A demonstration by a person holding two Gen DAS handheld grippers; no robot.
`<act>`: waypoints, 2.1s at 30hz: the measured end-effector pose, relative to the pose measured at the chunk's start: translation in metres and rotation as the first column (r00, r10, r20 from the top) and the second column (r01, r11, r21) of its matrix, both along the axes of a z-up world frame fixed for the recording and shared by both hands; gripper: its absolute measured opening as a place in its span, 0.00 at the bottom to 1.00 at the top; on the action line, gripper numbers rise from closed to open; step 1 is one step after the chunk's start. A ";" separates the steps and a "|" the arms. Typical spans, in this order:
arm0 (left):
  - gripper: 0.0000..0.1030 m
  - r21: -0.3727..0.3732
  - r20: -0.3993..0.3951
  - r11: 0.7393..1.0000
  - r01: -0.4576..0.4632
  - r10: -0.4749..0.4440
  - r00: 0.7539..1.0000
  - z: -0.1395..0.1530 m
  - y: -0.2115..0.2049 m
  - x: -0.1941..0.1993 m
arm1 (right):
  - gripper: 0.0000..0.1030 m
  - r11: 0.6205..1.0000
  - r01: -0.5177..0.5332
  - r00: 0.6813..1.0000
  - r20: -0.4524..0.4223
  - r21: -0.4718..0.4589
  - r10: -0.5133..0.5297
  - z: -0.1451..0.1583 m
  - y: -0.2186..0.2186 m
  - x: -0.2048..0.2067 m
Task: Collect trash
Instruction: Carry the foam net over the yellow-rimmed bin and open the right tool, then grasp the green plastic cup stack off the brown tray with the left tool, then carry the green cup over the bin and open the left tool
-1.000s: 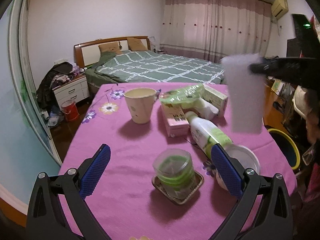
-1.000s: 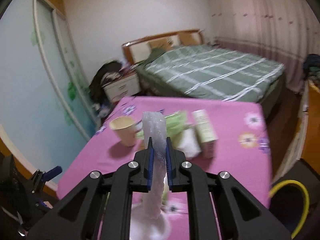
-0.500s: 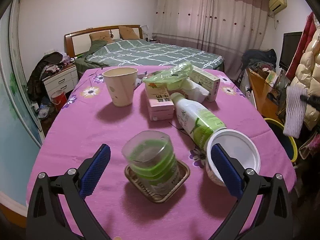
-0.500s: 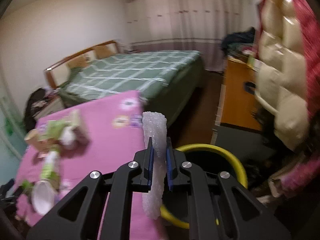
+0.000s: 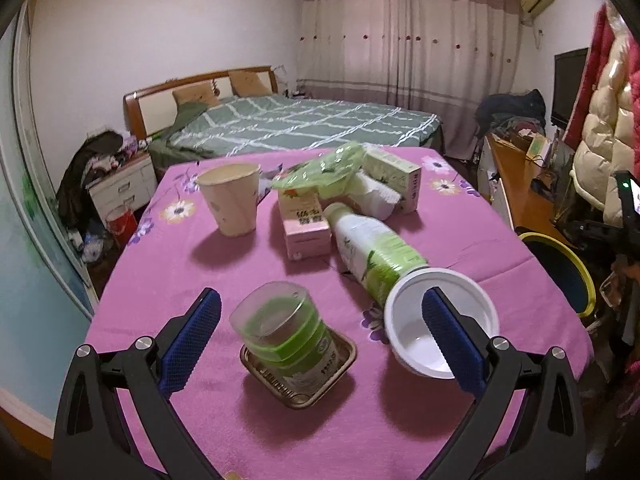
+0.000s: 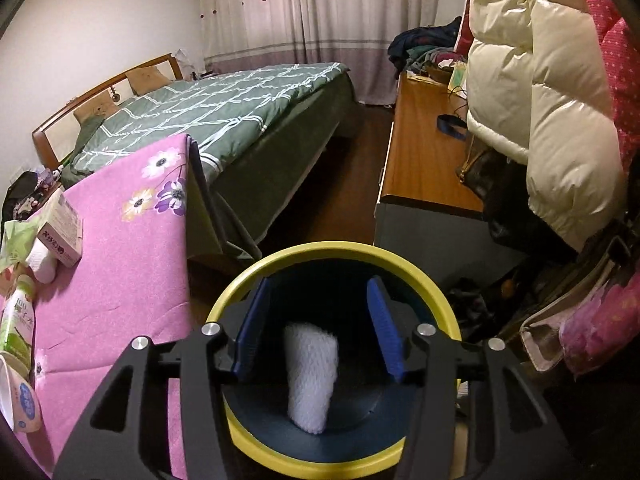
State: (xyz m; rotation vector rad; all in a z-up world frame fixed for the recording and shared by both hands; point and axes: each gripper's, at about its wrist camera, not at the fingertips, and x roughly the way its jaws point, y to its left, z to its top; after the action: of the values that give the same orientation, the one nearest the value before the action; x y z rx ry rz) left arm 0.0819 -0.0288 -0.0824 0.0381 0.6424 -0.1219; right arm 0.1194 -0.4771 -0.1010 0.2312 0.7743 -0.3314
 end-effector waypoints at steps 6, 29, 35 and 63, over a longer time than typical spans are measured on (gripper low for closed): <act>0.96 -0.020 -0.038 0.999 -0.029 0.028 0.999 -0.017 0.016 0.017 | 0.48 1.000 -0.015 1.000 0.005 0.003 0.015 0.001 0.005 0.001; 0.56 -0.031 -0.071 0.999 -0.028 0.026 0.997 -0.026 0.019 0.047 | 0.48 0.999 -0.033 0.999 -0.001 0.032 0.033 -0.007 0.007 0.000; 0.56 -0.024 -0.034 1.000 -0.014 0.014 0.999 0.001 0.011 0.045 | 0.48 0.999 -0.027 1.000 0.013 0.047 0.027 -0.006 0.002 -0.006; 0.56 -0.078 -0.101 0.814 0.575 -0.580 0.808 0.003 -0.332 0.067 | 0.49 0.996 0.093 0.995 0.034 0.015 -0.093 -0.005 -0.049 -0.097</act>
State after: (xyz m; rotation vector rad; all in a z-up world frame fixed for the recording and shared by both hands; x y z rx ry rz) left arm 0.1493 -0.3605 -0.0794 0.1878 0.7337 -0.7392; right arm 0.0219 -0.5265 -0.1062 0.2852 0.7334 -0.4096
